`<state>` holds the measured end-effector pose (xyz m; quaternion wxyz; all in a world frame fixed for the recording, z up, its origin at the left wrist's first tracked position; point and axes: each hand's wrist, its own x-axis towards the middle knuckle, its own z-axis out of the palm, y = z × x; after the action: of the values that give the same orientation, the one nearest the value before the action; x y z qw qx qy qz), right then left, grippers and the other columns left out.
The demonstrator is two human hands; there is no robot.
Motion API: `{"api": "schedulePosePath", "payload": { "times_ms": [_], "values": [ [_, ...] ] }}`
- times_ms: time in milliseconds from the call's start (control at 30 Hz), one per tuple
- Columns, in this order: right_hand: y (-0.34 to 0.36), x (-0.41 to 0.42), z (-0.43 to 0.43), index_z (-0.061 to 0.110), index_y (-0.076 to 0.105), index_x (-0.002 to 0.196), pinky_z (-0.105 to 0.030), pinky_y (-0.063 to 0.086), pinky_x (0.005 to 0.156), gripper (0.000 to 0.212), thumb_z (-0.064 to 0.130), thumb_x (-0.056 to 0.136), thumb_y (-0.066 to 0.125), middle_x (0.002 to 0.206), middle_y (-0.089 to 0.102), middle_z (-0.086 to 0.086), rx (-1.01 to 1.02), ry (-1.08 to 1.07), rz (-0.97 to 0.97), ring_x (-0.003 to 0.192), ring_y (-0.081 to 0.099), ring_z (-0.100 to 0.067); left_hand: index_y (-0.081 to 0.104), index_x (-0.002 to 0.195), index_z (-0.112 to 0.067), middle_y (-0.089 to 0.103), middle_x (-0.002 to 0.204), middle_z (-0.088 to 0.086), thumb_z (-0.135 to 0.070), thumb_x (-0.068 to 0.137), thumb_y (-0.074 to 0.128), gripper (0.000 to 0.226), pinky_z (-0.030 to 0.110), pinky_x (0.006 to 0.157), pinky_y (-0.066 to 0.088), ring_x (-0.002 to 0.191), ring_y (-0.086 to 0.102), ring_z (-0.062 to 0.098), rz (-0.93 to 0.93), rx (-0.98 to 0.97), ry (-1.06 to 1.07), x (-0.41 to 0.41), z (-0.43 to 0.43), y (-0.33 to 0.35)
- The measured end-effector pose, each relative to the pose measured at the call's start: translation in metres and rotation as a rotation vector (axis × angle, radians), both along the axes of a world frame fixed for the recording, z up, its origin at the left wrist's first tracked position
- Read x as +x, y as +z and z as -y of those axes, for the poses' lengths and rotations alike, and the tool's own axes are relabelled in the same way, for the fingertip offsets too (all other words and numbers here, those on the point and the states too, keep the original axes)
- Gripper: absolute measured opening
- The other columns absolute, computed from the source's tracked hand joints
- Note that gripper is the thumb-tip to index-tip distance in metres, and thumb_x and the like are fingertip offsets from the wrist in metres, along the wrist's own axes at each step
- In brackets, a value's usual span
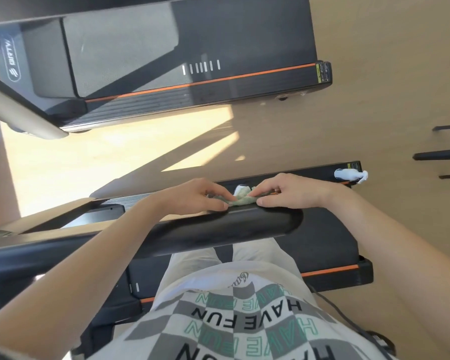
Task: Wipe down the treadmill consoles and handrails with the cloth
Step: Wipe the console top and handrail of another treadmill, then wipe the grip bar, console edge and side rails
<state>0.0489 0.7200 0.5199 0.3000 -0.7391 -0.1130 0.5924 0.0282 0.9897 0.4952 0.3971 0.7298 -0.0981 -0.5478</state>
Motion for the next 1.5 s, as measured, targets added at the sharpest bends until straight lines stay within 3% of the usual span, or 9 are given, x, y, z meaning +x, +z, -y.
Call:
{"api": "schedulePosePath", "payload": {
  "times_ms": [67,200,367,667,767,900,1100,1200,1500],
  "values": [
    [-0.003,0.004,-0.009,0.046,0.064,0.126,-0.025,0.042,0.107,0.032,0.047,0.094,0.061,0.123,0.059,0.034,-0.014,0.012,-0.032,0.118,0.057,0.003,0.07,0.124,-0.042,0.067,0.124,-0.018,-0.052,0.085,0.058,0.042,0.03,0.095,0.043,0.109,0.059,0.003,-0.006,0.034,-0.016,0.0,-0.004,-0.002],
    [-0.004,0.003,-0.019,0.048,0.063,0.126,-0.032,0.042,0.109,0.05,0.064,0.079,0.068,0.127,0.057,0.031,0.022,0.064,-0.006,0.118,0.054,0.004,0.067,0.128,-0.04,0.062,0.128,-0.025,-0.046,0.09,0.069,0.038,0.028,0.099,0.042,0.113,0.054,-0.006,0.011,-0.002,-0.036,-0.006,-0.022,0.004],
    [0.009,-0.007,-0.033,0.039,0.057,0.136,-0.028,0.037,0.109,0.057,0.05,0.083,0.076,0.137,0.051,0.023,0.107,0.122,0.014,0.127,0.046,0.0,0.063,0.131,-0.044,0.059,0.133,-0.029,-0.056,0.08,0.07,0.054,0.033,0.112,0.039,0.127,0.052,-0.003,0.052,-0.063,-0.048,-0.02,-0.053,0.016],
    [-0.003,0.006,-0.084,0.046,0.047,0.142,-0.035,0.04,0.111,0.075,0.063,0.075,0.075,0.134,0.052,0.028,0.005,0.242,-0.089,0.123,0.051,-0.001,0.056,0.138,-0.047,0.056,0.136,-0.028,-0.069,0.071,0.076,0.073,0.037,0.112,0.041,0.125,0.051,-0.002,0.011,0.056,-0.045,-0.026,-0.081,0.005],
    [0.008,-0.001,-0.092,0.039,0.05,0.142,-0.031,0.038,0.111,0.073,0.052,0.077,0.08,0.136,0.05,0.022,0.047,0.243,-0.01,0.125,0.047,-0.002,0.057,0.137,-0.044,0.056,0.132,-0.029,-0.062,0.072,0.079,0.07,0.033,0.108,0.042,0.122,0.051,-0.004,0.084,0.017,-0.052,-0.034,-0.094,0.013],
    [0.016,-0.02,-0.101,0.036,0.052,0.141,-0.03,0.038,0.112,0.074,0.054,0.075,0.079,0.132,0.049,0.023,0.17,0.191,0.039,0.127,0.046,-0.001,0.06,0.135,-0.041,0.056,0.131,-0.026,-0.044,0.077,0.086,0.064,0.007,0.098,0.033,0.12,0.047,-0.01,0.206,-0.024,-0.007,-0.048,-0.118,0.028],
    [-0.004,-0.014,-0.141,0.042,0.04,0.148,-0.038,0.035,0.115,0.085,0.074,0.075,0.067,0.147,0.04,0.023,0.083,0.294,-0.018,0.132,0.042,-0.004,0.051,0.141,-0.044,0.054,0.129,-0.027,-0.064,0.072,0.08,0.077,0.027,0.102,0.041,0.117,0.05,-0.001,0.179,0.103,-0.087,-0.051,-0.139,0.023],
    [-0.01,-0.006,-0.164,0.044,0.036,0.149,-0.04,0.036,0.115,0.086,0.072,0.075,0.069,0.149,0.043,0.017,0.033,0.323,-0.109,0.133,0.044,-0.01,0.044,0.145,-0.048,0.049,0.129,-0.03,-0.077,0.063,0.075,0.092,0.039,0.107,0.042,0.119,0.049,0.002,0.119,0.191,-0.16,-0.044,-0.144,0.018],
    [0.016,-0.026,-0.176,0.037,0.048,0.145,-0.032,0.034,0.115,0.078,0.058,0.077,0.078,0.141,0.045,0.02,0.224,0.283,0.05,0.134,0.04,-0.002,0.053,0.136,-0.051,0.053,0.133,-0.029,-0.055,0.069,0.086,0.075,0.025,0.104,0.039,0.123,0.047,-0.005,0.222,0.064,-0.004,-0.072,-0.195,0.049]
  ]
}}
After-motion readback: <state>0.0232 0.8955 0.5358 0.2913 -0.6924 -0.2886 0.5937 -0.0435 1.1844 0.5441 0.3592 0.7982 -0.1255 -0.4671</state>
